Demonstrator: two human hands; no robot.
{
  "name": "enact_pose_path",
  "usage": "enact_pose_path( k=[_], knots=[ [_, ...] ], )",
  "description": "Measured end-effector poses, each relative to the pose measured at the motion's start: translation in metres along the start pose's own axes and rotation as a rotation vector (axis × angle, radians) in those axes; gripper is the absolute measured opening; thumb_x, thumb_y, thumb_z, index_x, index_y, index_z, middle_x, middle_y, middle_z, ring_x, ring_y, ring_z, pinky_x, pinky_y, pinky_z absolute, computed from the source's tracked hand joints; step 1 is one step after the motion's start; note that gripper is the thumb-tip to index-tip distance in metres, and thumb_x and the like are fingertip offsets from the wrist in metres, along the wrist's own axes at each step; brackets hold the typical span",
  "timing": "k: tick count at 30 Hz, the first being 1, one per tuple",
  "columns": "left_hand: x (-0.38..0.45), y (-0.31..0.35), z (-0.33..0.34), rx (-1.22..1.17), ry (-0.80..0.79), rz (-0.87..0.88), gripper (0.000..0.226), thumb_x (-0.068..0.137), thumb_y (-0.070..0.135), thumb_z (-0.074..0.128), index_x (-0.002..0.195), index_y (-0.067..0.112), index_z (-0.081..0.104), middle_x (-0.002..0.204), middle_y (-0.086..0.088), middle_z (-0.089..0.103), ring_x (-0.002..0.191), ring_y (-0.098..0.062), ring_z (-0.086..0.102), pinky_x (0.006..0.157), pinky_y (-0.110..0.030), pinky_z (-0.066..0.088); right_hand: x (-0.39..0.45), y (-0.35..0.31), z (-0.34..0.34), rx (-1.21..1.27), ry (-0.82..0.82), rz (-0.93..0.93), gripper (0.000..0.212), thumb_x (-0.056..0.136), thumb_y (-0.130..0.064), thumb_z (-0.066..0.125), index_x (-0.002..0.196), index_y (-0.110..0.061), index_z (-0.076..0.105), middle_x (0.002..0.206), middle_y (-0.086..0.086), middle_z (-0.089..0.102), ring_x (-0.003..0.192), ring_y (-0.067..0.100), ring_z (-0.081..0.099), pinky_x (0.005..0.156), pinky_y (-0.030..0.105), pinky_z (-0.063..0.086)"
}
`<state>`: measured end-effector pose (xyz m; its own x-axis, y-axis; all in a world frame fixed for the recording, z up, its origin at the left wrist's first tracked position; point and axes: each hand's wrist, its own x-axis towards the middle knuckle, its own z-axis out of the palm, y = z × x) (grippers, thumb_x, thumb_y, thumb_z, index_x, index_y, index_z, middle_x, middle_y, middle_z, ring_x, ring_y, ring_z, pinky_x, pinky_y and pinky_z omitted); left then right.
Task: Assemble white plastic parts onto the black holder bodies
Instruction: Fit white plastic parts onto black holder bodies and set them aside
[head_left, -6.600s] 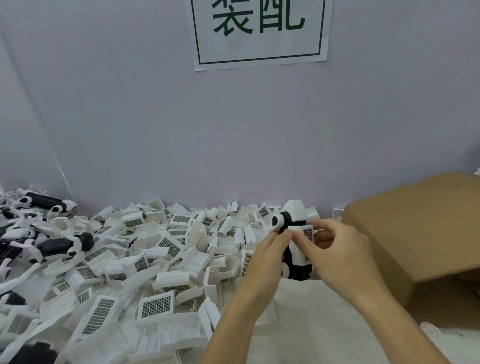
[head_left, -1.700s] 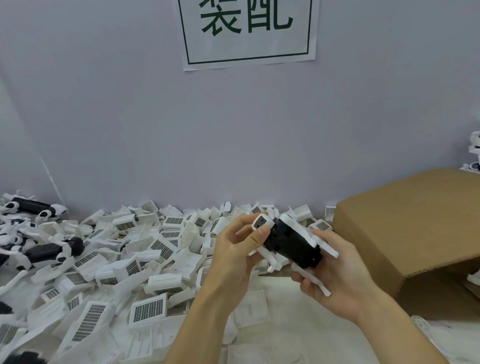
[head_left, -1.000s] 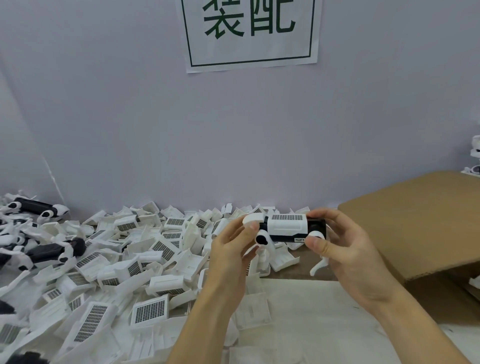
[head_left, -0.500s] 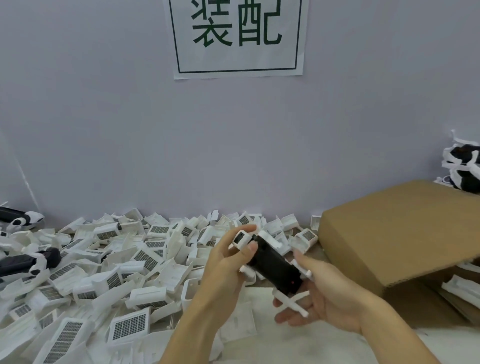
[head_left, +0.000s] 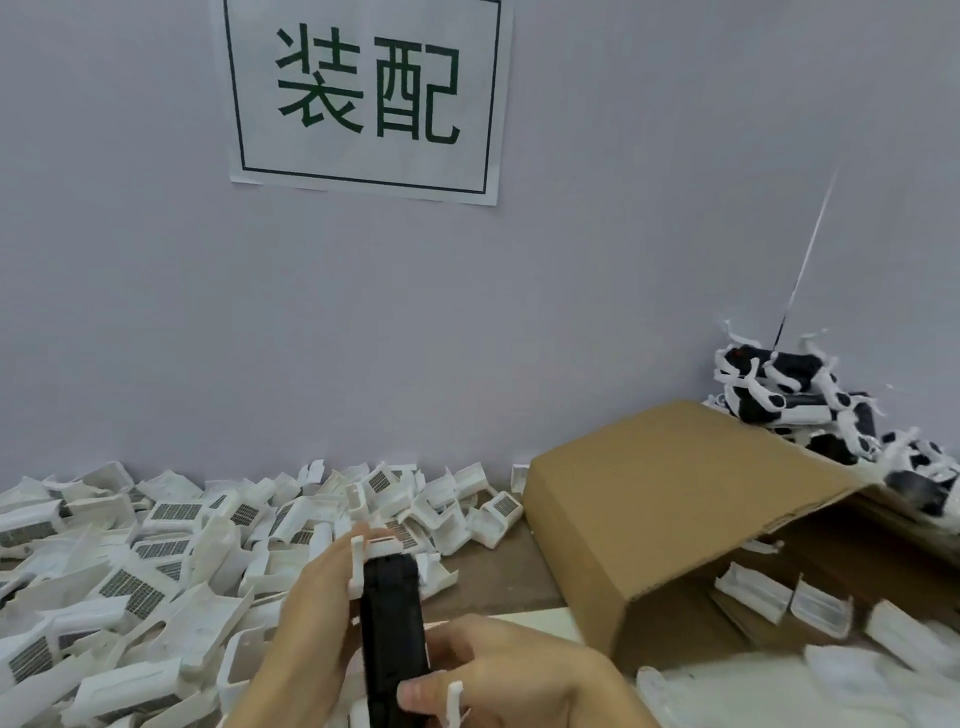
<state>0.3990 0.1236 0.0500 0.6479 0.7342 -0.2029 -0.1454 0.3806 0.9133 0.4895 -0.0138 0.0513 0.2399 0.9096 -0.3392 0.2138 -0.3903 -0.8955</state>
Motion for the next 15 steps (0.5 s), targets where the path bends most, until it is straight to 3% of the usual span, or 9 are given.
enact_pose_path(
  k=[3, 5, 7, 10, 12, 13, 15],
  knots=[
    [-0.002, 0.000, 0.002, 0.049, -0.027, -0.023, 0.035, 0.107, 0.029, 0.044, 0.111, 0.002, 0.067, 0.123, -0.027, 0.060, 0.099, -0.036, 0.054, 0.078, -0.042, 0.046, -0.011, 0.000, -0.010, 0.056, 0.076, 0.004, 0.025, 0.091, -0.034, 0.071, 0.111, -0.019, 0.073, 0.113, -0.006, 0.074, 0.112, 0.008, 0.067, 0.101, 0.022, 0.049],
    [-0.008, 0.001, 0.004, 0.072, -0.022, 0.008, 0.031, 0.108, 0.024, 0.043, 0.111, 0.001, 0.064, 0.121, -0.027, 0.060, 0.100, -0.037, 0.056, 0.078, -0.043, 0.047, -0.013, -0.001, -0.014, 0.165, 0.105, -0.009, 0.008, 0.095, -0.024, 0.068, 0.099, -0.021, 0.074, 0.089, -0.012, 0.075, 0.091, 0.001, 0.071, 0.086, 0.015, 0.052],
    [-0.012, 0.002, 0.009, 0.114, -0.014, 0.048, 0.028, 0.107, 0.022, 0.044, 0.106, 0.001, 0.062, 0.114, -0.024, 0.063, 0.100, -0.039, 0.059, 0.084, -0.048, 0.048, -0.015, -0.005, -0.027, 0.304, 0.163, -0.034, 0.009, 0.098, -0.014, 0.063, 0.101, -0.012, 0.071, 0.078, -0.008, 0.074, 0.074, 0.004, 0.070, 0.070, 0.016, 0.054],
    [-0.019, 0.004, 0.012, 0.172, -0.045, 0.096, 0.027, 0.106, 0.020, 0.045, 0.099, 0.003, 0.064, 0.112, -0.025, 0.066, 0.105, -0.043, 0.061, 0.099, -0.056, 0.046, -0.021, -0.031, -0.072, 0.571, 0.304, -0.160, 0.018, 0.099, -0.006, 0.056, 0.109, 0.005, 0.067, 0.092, 0.015, 0.074, 0.071, 0.024, 0.070, 0.061, 0.029, 0.059],
    [-0.022, 0.005, 0.012, 0.219, -0.080, 0.140, 0.025, 0.106, 0.012, 0.046, 0.095, -0.003, 0.062, 0.110, -0.030, 0.064, 0.102, -0.046, 0.061, 0.099, -0.057, 0.046, -0.034, -0.073, -0.122, 0.719, 0.528, -0.329, 0.021, 0.101, -0.003, 0.051, 0.114, 0.010, 0.063, 0.103, 0.022, 0.068, 0.071, 0.029, 0.067, 0.058, 0.029, 0.059],
    [-0.023, 0.006, 0.012, 0.250, -0.097, 0.161, 0.023, 0.105, 0.006, 0.046, 0.093, -0.005, 0.062, 0.107, -0.033, 0.063, 0.096, -0.045, 0.061, 0.091, -0.055, 0.049, -0.041, -0.099, -0.149, 0.795, 0.665, -0.441, 0.020, 0.102, -0.005, 0.048, 0.112, 0.005, 0.063, 0.107, 0.021, 0.066, 0.076, 0.031, 0.067, 0.063, 0.031, 0.059],
    [-0.025, 0.009, 0.013, 0.321, -0.110, 0.196, 0.022, 0.104, 0.000, 0.044, 0.093, -0.009, 0.060, 0.096, -0.034, 0.061, 0.081, -0.040, 0.058, 0.071, -0.045, 0.046, -0.059, -0.144, -0.198, 0.908, 0.895, -0.667, 0.022, 0.108, -0.022, 0.041, 0.113, -0.011, 0.060, 0.117, 0.010, 0.064, 0.104, 0.031, 0.065, 0.092, 0.042, 0.054]
  ],
)
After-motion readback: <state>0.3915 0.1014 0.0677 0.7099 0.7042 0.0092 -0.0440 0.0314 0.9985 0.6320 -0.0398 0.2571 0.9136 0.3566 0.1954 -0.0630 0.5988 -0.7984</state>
